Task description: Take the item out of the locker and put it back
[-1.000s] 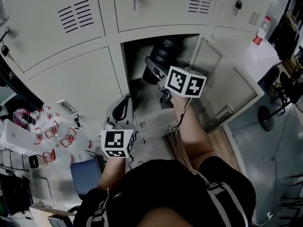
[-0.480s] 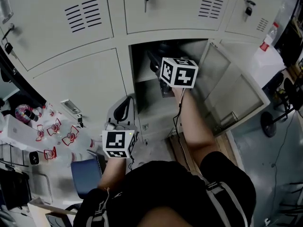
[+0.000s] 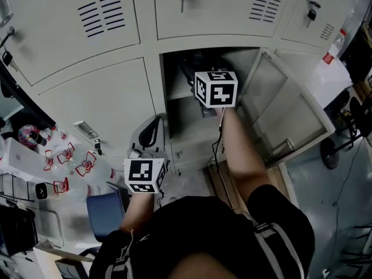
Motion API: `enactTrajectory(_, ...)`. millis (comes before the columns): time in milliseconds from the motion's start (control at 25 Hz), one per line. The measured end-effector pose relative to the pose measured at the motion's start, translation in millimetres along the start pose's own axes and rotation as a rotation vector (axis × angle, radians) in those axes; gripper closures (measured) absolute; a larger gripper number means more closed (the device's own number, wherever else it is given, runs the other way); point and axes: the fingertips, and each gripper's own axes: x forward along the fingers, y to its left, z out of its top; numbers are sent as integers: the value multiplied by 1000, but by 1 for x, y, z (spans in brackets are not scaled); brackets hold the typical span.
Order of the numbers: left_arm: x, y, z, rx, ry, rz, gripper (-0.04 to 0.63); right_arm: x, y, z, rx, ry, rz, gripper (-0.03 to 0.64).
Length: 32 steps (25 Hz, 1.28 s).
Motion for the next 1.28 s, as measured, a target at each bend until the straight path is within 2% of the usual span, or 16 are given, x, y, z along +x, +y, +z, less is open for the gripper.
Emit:
enactTrajectory(240, -1, -5, 0, 2, 5, -12, 584, -3, 2, -1, 6, -26, 60, 183)
enactTrajectory(360, 0, -9, 0, 5, 5, -18, 584, -8, 1, 1, 17, -37, 61, 186)
enactTrajectory(640, 2, -15, 2, 5, 4, -23, 584, -59, 2, 23, 13, -181, 50, 188)
enactTrajectory(720, 3, -17, 2, 6, 5, -25, 584, -80, 3, 22, 47, -215, 43, 252)
enactTrajectory(800, 5, -20, 2, 8, 6, -30, 584, -100, 0, 14, 98, -232, 24, 365)
enactTrajectory(880, 7, -23, 1, 11, 12, -37, 584, -116, -7, 4, 137, -244, -16, 540)
enactTrajectory(920, 8, -25, 0, 11, 16, -41, 584, -123, -10, -2, 144, -245, -38, 603)
enactTrajectory(1040, 11, -30, -3, 13, 24, -52, 584, -135, -13, -24, 131, -216, -62, 603)
enactTrajectory(1280, 14, -38, -7, 21, 37, -63, 583, -144, -3, -75, 111, -121, -20, 604)
